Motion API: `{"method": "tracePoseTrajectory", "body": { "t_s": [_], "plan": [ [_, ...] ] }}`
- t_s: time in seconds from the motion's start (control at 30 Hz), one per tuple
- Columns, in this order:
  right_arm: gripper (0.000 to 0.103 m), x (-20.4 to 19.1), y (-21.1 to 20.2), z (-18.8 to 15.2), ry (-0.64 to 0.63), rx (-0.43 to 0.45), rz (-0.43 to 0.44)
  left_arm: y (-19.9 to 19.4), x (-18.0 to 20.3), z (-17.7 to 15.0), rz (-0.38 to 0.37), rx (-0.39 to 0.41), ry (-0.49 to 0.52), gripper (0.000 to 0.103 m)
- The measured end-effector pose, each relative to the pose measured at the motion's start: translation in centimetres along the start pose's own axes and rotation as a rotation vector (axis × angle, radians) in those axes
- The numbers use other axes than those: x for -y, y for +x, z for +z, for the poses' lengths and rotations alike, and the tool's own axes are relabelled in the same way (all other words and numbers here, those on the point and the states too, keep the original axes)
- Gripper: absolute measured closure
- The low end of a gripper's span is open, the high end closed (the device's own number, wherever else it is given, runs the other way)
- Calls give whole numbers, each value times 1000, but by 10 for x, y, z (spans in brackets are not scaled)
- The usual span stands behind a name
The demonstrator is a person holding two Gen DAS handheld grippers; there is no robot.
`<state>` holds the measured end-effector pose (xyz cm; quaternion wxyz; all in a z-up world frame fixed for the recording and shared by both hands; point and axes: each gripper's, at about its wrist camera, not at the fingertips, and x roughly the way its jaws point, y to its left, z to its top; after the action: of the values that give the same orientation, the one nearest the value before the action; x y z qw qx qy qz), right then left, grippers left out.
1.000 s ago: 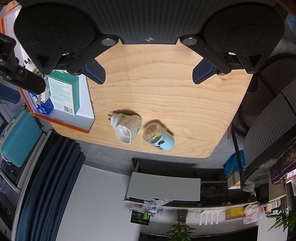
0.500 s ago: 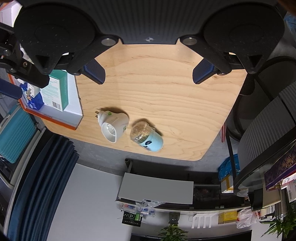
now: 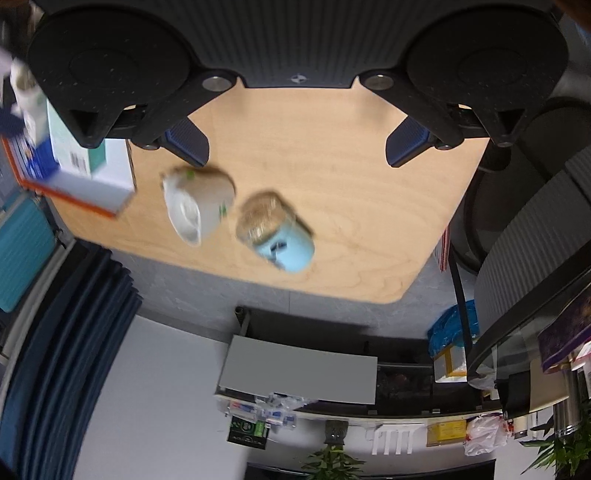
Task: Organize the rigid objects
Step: 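Move both tools toward the toothpick jar and white socket adapter, then grasp the blue-capped toothpick jar with left tool while right tool grasps the white adapter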
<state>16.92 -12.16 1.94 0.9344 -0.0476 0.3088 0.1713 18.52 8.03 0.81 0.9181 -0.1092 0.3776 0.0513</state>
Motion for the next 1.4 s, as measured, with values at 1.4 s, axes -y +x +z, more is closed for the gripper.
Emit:
{"method": "tracePoseTrajectory", "body": {
  "t_s": [1.4],
  "plan": [
    [13, 7, 95, 20, 15, -122, 51, 83, -6, 36, -43, -16, 106, 19]
  ]
}}
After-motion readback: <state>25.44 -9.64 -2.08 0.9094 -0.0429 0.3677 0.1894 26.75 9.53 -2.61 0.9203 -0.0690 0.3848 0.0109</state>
